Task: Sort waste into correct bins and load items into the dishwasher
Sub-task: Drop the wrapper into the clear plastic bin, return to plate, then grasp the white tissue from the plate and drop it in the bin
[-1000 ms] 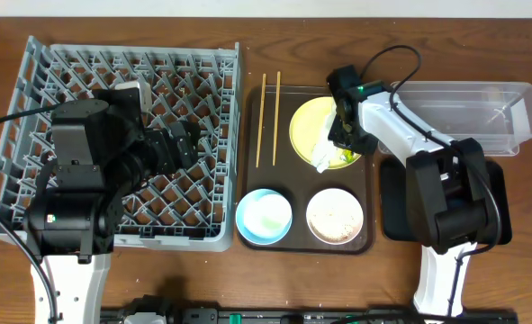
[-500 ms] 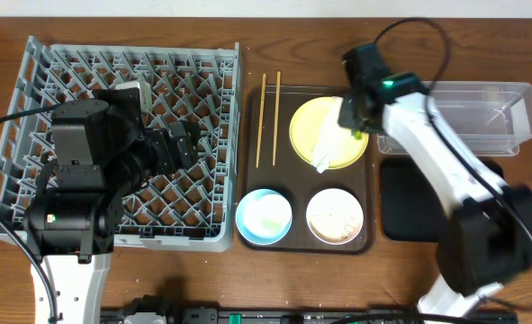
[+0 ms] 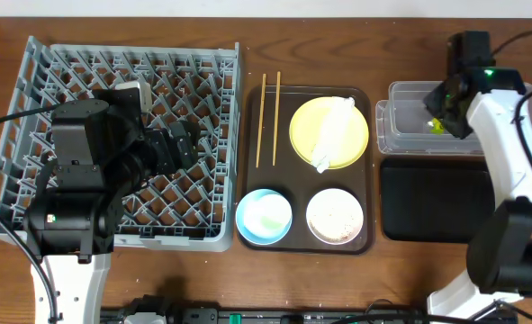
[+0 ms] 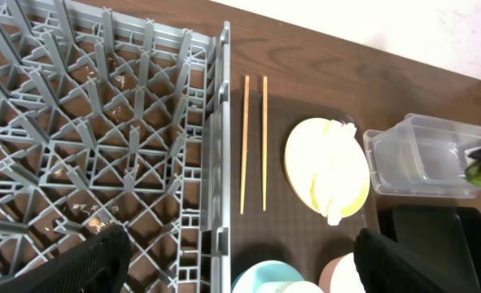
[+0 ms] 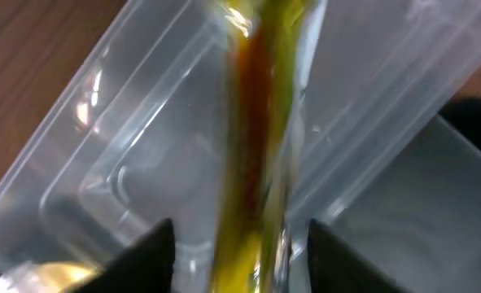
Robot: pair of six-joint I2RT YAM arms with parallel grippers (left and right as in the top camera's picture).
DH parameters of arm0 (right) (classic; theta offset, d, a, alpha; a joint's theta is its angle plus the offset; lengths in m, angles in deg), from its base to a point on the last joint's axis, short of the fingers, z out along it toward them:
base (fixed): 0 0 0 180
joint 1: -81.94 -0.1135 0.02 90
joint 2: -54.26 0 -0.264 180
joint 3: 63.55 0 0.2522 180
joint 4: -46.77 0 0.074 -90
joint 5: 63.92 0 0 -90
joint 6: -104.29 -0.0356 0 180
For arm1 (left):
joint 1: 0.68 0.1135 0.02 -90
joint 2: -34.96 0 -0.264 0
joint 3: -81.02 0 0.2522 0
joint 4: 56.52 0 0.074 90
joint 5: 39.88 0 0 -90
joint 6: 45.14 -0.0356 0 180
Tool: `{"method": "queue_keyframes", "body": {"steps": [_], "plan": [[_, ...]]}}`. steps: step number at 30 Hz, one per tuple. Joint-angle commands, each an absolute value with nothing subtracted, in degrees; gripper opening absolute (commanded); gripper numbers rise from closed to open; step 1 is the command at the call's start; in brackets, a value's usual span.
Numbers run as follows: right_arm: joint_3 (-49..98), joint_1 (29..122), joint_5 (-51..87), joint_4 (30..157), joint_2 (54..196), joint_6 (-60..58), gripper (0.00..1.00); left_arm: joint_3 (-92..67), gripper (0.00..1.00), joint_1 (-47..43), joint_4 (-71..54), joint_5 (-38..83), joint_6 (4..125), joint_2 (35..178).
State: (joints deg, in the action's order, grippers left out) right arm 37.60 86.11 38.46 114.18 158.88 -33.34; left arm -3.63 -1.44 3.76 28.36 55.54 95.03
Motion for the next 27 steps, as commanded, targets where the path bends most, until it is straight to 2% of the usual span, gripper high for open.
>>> {"method": "queue_keyframes", "body": {"steps": [1, 7, 11, 14, 18, 21, 22, 25, 27], "plan": [[37.21, 87.57, 30.40, 112.36, 158.81, -29.52, 0.58, -4.60, 0.90, -1.13, 3.98, 27.86, 55.65, 94.92], [37.21, 85.58, 21.54, 110.81, 154.59, -22.46, 0.60, -4.60, 0.90, -1.13, 3.98, 27.86, 55.65, 94.92], [37.21, 78.65, 16.34, 110.24, 152.71, -11.33, 0.59, -4.60, 0.90, -1.13, 3.98, 27.86, 55.65, 94.92], [36.51, 71.49, 18.70, 110.88, 153.61, -6.37, 0.66, -4.60, 0.90, -1.13, 3.98, 27.86, 55.65, 94.92], [33.65, 63.40, 26.86, 109.48, 156.67, -10.55, 0.67, -4.60, 0.90, -1.13, 3.98, 27.86, 55.65, 94.92], [31.92, 59.73, 37.11, 108.87, 160.06, -21.39, 0.89, -4.60, 0.90, -1.13, 3.98, 27.86, 55.65, 94.92], [31.55, 59.09, 40.03, 108.08, 161.13, -23.81, 0.91, -4.60, 0.90, -1.13, 3.98, 27.86, 55.65, 94.92], [31.07, 58.57, 43.05, 103.32, 164.62, -25.78, 0.90, -4.60, 0.90, -1.13, 3.98, 27.86, 55.65, 94.92], [31.07, 58.66, 40.95, 99.88, 167.01, -25.67, 0.84, -4.60, 0.90, -1.13, 3.98, 27.86, 55.65, 94.92]]}}
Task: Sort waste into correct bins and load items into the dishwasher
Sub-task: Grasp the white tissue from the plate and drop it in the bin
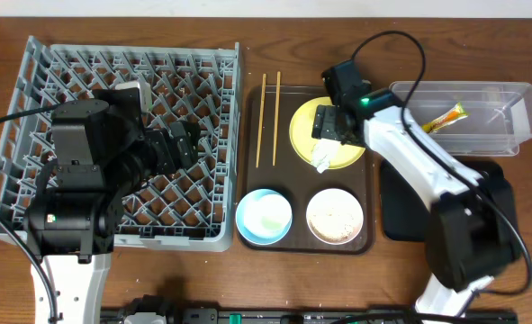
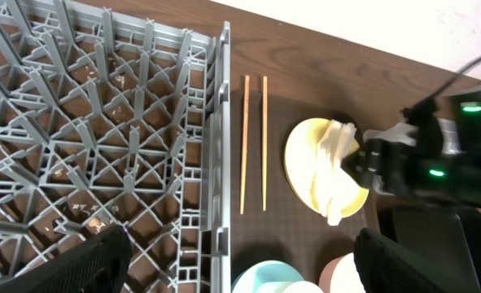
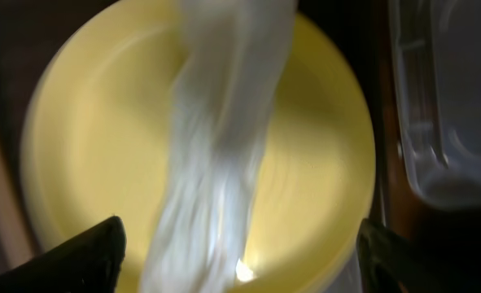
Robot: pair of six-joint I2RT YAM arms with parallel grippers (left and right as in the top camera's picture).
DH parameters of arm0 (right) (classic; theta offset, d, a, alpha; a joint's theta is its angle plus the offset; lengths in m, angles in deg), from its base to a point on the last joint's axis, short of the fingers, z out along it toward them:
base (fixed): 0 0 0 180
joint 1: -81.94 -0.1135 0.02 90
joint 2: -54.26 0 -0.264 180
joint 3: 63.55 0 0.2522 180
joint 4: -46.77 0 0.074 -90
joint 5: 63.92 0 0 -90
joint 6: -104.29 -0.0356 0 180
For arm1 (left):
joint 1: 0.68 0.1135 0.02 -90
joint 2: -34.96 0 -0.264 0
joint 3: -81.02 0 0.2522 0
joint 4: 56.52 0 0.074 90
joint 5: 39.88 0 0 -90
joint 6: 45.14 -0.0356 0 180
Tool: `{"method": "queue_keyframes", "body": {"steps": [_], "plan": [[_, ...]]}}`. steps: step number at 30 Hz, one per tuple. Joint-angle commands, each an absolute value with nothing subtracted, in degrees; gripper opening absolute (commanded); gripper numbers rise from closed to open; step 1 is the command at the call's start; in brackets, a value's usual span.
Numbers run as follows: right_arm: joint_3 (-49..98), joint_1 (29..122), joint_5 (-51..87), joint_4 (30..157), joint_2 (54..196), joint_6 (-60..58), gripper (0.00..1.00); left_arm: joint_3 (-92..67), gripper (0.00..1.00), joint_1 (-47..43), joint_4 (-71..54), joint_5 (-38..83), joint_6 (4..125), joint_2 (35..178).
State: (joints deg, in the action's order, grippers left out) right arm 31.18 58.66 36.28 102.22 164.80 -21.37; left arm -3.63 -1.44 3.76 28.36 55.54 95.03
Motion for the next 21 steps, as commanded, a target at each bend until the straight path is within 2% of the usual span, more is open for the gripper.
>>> {"method": "queue_keyframes", "body": {"steps": [1, 3, 8, 9, 11, 12, 14, 21], "plan": [[31.07, 58.66, 39.47, 98.57, 168.16, -25.39, 0.79, -4.60, 0.90, -1.13, 3.98, 27.86, 55.65, 94.92], [31.07, 58.66, 35.75, 96.65, 170.55, -25.30, 0.65, -4.60, 0.90, -1.13, 3.98, 27.86, 55.65, 94.92], [31.09, 58.57, 31.14, 94.60, 175.66, -25.30, 0.43, -4.60, 0.90, -1.13, 3.98, 27.86, 55.65, 94.92], [31.09, 58.57, 31.14, 94.68, 175.90, -25.28, 0.35, -4.60, 0.90, -1.13, 3.98, 27.86, 55.65, 94.92], [31.11, 58.81, 31.14, 95.05, 175.57, -24.73, 0.12, -4.60, 0.90, -1.13, 3.98, 27.86, 55.65, 94.92], [31.11, 58.96, 30.83, 95.05, 174.90, -24.08, 0.06, -4.60, 0.90, -1.13, 3.98, 27.86, 55.65, 94.92], [31.16, 59.29, 30.44, 95.29, 172.89, -23.75, 0.01, -4.60, 0.90, -1.13, 3.98, 27.86, 55.65, 94.92], [31.16, 63.14, 30.53, 99.08, 158.59, -24.10, 0.01, -4.60, 0.90, -1.13, 3.98, 27.86, 55.65, 94.92]]}}
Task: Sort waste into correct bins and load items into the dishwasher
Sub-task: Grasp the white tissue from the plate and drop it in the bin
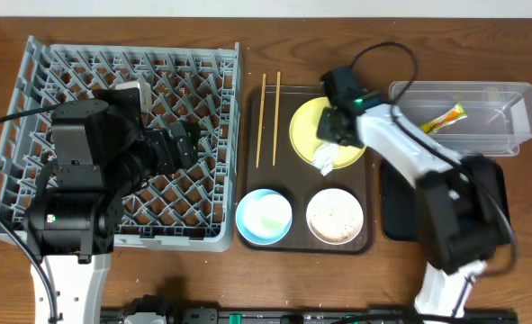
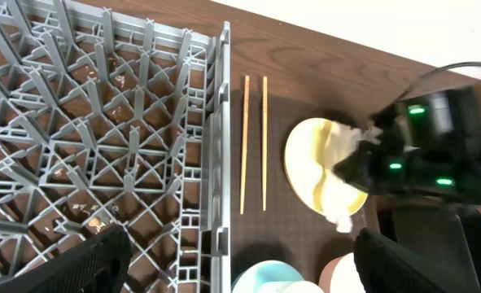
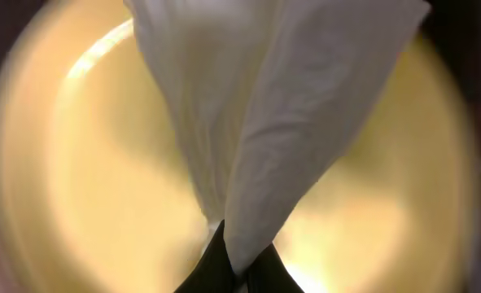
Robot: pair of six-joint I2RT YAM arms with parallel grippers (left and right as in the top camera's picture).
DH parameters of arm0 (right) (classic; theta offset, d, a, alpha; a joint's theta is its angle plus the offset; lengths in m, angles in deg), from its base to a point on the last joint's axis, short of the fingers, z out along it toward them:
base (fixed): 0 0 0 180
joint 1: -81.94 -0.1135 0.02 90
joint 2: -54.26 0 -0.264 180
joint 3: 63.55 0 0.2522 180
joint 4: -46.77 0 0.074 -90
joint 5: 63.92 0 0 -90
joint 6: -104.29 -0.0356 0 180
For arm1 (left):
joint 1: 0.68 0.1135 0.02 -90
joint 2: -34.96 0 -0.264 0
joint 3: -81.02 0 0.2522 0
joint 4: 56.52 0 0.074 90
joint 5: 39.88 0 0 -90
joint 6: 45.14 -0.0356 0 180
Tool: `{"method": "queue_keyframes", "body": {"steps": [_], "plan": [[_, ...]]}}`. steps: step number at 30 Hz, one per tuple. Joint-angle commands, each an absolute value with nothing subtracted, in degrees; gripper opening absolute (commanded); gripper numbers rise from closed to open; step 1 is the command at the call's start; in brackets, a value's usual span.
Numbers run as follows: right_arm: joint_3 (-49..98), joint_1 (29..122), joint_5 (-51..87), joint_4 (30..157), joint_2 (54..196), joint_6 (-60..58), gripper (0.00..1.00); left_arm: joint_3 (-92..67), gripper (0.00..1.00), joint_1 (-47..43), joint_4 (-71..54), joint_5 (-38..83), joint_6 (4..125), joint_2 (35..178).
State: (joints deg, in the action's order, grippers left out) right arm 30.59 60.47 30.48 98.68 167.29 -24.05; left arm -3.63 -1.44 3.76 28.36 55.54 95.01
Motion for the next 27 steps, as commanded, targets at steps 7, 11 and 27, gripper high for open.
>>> {"method": "queue_keyframes", "body": {"steps": [7, 11, 27], "plan": [[31.16, 72.80, 34.26, 105.26, 148.82, -34.68, 0.01, -4.60, 0.90, -1.13, 3.98, 27.86, 55.65, 94.92], [30.96, 77.63, 41.52, 107.51, 149.76, -42.11, 0.01, -4.60, 0.90, -1.13, 3.98, 27.86, 55.65, 94.92], [31.75, 84.32, 30.42, 106.20, 147.29, -25.34, 0.75, -4.60, 0.90, -1.13, 3.98, 27.86, 55.65, 94.92]]}}
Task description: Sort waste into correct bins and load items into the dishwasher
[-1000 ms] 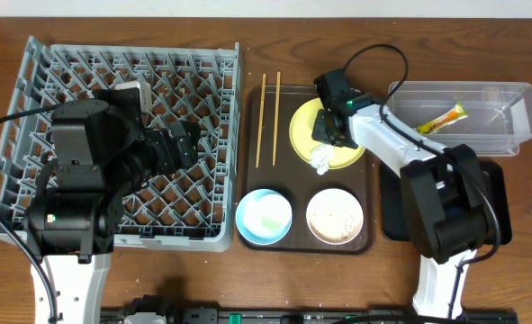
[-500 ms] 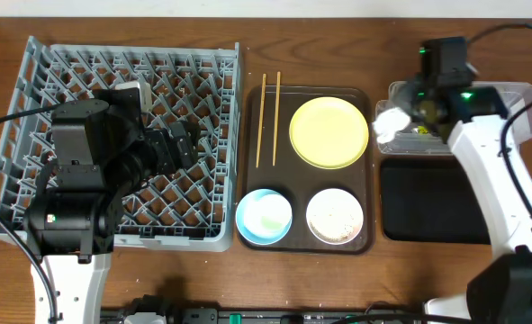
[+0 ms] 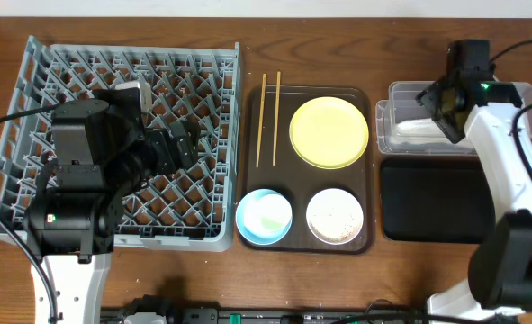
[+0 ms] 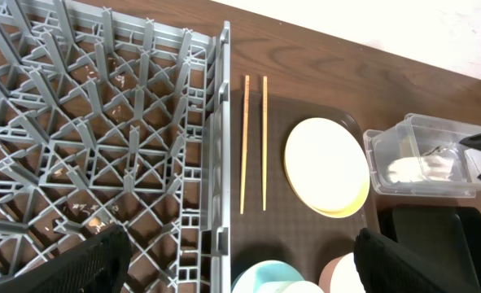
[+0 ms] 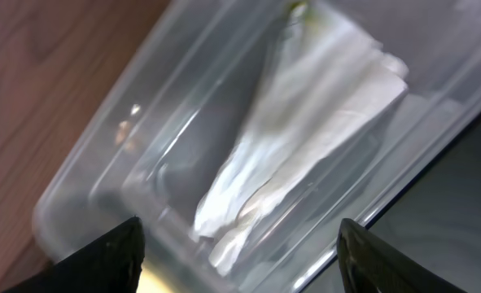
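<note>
A white crumpled napkin (image 5: 297, 138) lies inside the clear plastic bin (image 3: 383, 117) at the back right; it also shows in the left wrist view as the napkin (image 4: 423, 168). My right gripper (image 5: 240, 260) hangs open just above it, nothing between its fingers, and overhead the right gripper (image 3: 441, 103) is over the bin's near side. The yellow plate (image 3: 329, 132) sits bare on the brown tray (image 3: 297, 180). Two chopsticks (image 3: 268, 108) lie along the tray's left edge. My left gripper (image 4: 236, 260) is open over the grey dish rack (image 3: 31, 90).
A light blue bowl (image 3: 264, 216) and a beige bowl (image 3: 335, 216) stand at the tray's front. A black bin (image 3: 432, 202) sits in front of the clear one. The rack fills the table's left side.
My right gripper was shut on the napkin over the yellow plate; now it is open above the clear bin with the napkin lying inside. The plate is bare. The left arm has not moved.
My right gripper was at the clear bin with a yellow-green wrapper between its fingers. Then the wrapper lay in the bin and the gripper was open over the napkin on the plate. Then it was shut on the napkin. Now the napkin is in the bin.
</note>
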Robot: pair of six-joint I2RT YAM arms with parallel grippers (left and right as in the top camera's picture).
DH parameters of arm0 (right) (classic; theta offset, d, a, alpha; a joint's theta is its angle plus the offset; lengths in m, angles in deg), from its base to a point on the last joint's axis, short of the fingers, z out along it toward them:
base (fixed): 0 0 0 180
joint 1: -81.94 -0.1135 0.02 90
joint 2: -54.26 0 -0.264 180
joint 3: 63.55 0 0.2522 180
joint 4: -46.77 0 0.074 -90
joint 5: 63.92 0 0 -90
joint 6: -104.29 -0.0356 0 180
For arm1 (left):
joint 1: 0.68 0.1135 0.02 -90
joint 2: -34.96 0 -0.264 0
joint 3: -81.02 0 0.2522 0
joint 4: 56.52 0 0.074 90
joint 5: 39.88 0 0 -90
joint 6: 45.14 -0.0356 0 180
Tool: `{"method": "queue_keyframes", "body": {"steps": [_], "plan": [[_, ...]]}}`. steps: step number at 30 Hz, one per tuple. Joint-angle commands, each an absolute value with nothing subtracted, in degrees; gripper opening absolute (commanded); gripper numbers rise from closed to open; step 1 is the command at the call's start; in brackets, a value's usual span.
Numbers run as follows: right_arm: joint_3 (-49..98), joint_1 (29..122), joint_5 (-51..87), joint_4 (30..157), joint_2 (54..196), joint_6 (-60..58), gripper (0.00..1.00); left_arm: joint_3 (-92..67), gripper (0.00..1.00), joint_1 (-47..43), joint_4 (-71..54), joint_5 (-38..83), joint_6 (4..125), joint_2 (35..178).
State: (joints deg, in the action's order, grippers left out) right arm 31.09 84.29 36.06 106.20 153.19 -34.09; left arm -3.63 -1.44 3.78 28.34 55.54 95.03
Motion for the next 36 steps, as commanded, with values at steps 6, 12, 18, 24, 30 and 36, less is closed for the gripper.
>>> {"method": "queue_keyframes", "body": {"steps": [6, 12, 18, 24, 30, 36], "plan": [[31.75, 80.58, 14.92, 108.87, 136.84, -9.72, 0.74, -4.60, 0.90, -1.13, 3.98, 27.86, 55.65, 94.92], [31.73, 72.27, 10.59, 118.94, 131.71, -3.40, 0.73, -4.60, 0.90, -1.13, 3.98, 27.86, 55.65, 94.92], [29.41, 61.06, 10.59, 122.42, 133.13, 1.78, 0.68, -4.60, 0.90, -1.13, 3.98, 27.86, 55.65, 94.92], [22.52, 48.78, 10.66, 116.23, 137.89, 2.72, 0.59, -4.60, 0.90, -1.13, 3.98, 27.86, 55.65, 94.92], [17.28, 42.94, 11.21, 108.93, 145.39, -0.75, 0.51, -4.60, 0.90, -1.13, 5.09, 27.16, 55.67, 94.92], [17.02, 41.19, 10.59, 105.61, 151.97, -2.37, 0.38, -4.60, 0.90, -1.13, 6.36, 23.51, 55.69, 94.86]]}}
